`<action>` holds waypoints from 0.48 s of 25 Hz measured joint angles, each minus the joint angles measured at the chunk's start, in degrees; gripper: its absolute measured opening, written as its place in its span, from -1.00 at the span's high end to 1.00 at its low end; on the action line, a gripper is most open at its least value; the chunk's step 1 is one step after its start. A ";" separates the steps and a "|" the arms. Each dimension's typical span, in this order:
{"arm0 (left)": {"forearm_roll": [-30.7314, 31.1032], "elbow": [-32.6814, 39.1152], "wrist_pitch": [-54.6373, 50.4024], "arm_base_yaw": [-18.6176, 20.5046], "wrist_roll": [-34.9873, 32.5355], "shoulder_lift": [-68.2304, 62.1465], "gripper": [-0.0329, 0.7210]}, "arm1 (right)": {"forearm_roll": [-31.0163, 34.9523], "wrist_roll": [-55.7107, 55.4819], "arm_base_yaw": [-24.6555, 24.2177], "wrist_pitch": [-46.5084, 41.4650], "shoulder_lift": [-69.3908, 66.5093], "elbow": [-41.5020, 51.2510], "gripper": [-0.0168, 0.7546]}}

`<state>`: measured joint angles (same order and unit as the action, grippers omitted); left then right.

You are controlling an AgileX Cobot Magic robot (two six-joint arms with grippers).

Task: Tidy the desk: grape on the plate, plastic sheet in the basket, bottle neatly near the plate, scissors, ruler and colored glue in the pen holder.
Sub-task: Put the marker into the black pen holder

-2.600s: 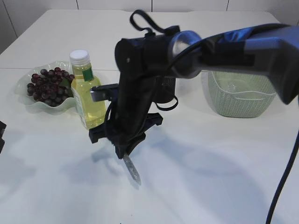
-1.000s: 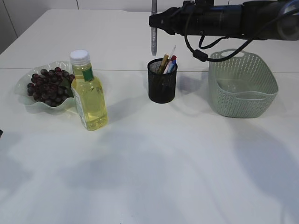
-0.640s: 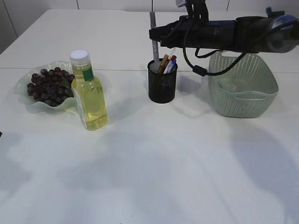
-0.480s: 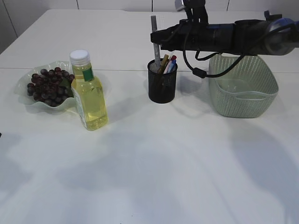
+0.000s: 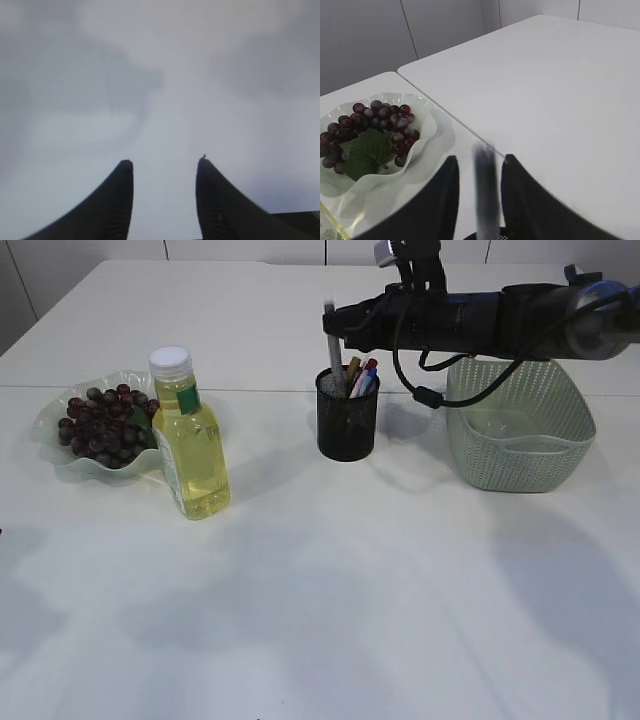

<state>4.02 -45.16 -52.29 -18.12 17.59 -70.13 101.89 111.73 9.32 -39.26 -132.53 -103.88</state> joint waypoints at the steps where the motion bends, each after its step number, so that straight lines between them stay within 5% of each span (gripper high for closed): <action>1: 0.00 0.00 -0.14 0.00 0.00 0.00 0.10 | 0.09 0.09 0.00 0.00 0.00 0.00 0.28; 8: 0.11 0.00 -0.33 0.00 0.00 0.00 0.10 | -0.43 -7.69 0.00 -0.29 0.00 0.00 0.06; 12: -0.24 0.00 -0.62 0.00 0.00 0.00 0.13 | -11.80 -21.82 0.00 1.31 3.59 0.00 0.06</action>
<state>3.78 -45.16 -52.91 -18.12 17.59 -70.13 90.10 89.90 9.32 -37.94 -128.93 -103.88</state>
